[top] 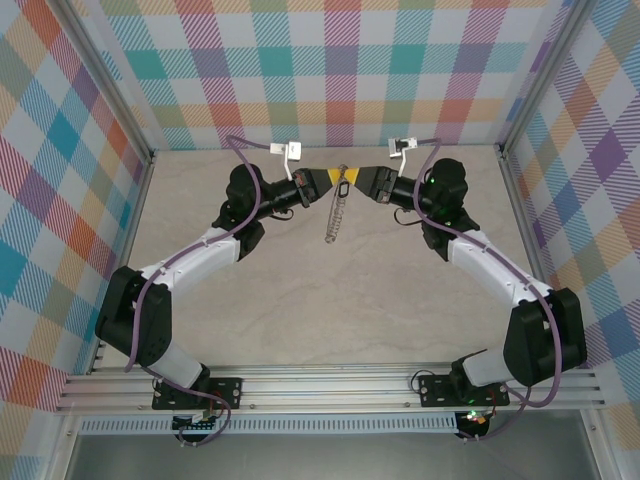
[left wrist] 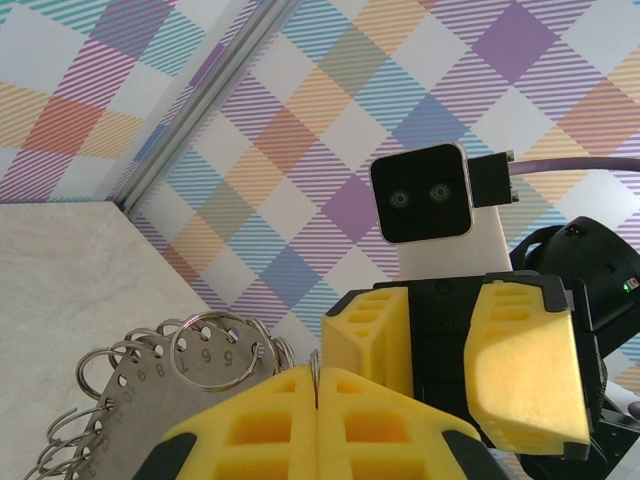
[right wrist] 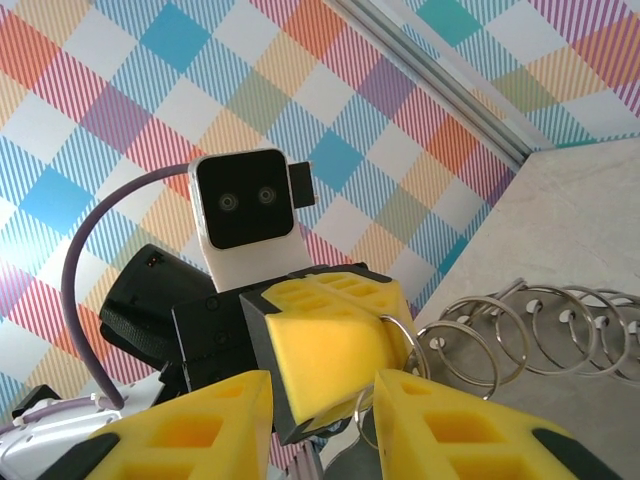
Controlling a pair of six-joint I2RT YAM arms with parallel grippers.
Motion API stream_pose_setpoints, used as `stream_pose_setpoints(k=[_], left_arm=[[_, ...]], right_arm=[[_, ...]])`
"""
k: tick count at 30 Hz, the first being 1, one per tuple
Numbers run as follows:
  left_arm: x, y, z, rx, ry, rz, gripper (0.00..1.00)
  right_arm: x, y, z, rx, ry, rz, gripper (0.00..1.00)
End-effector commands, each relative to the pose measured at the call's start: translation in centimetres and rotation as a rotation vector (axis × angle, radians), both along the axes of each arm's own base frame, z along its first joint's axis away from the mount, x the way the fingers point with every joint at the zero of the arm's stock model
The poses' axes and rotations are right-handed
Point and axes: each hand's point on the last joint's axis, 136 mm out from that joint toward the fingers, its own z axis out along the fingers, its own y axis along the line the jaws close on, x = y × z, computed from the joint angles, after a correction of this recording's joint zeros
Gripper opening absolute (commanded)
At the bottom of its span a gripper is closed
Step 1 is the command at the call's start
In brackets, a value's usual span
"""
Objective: Put the keys on the keyring
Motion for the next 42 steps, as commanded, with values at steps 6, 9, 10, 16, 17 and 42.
stream_pose_setpoints(k=[6,9,10,16,17,42], left_arm=[[-1.9,0.2,3.1,-0.048,-0.087,-0.032,0.00],[-2.1,0.2,3.2,-0.050,-0.090,-0.038,0.00],[-2.1,0.2,3.2,-0.049,-0.089,-0.040,0.00],[-2.2,0.2,3.4,-0.052,-0.096,-0.042,0.00],[-2.2,0.2,3.5,-0.052,-0.097,-0.042,0.00],[-2.1,0.0,2.7,-0.045,-0.084,-0.045,0.00]], right_arm=[[0.8,0.0,1.6,-0.032,-0.074,-0.035,0.33],[1.1,0.2,1.4,-0.033,-0.067,-0.028,0.33],[1.2,0.3,1.3,-0.033,-0.064,-0.023,0.33],[1.5,0.7,0.5,-0.031,-0.042,0.006,0.31],[1.5,0.8,0.4,-0.030,-0.038,0.010,0.30],[1.0,1.0,-0.3,-0.032,-0.025,0.048,0.04]])
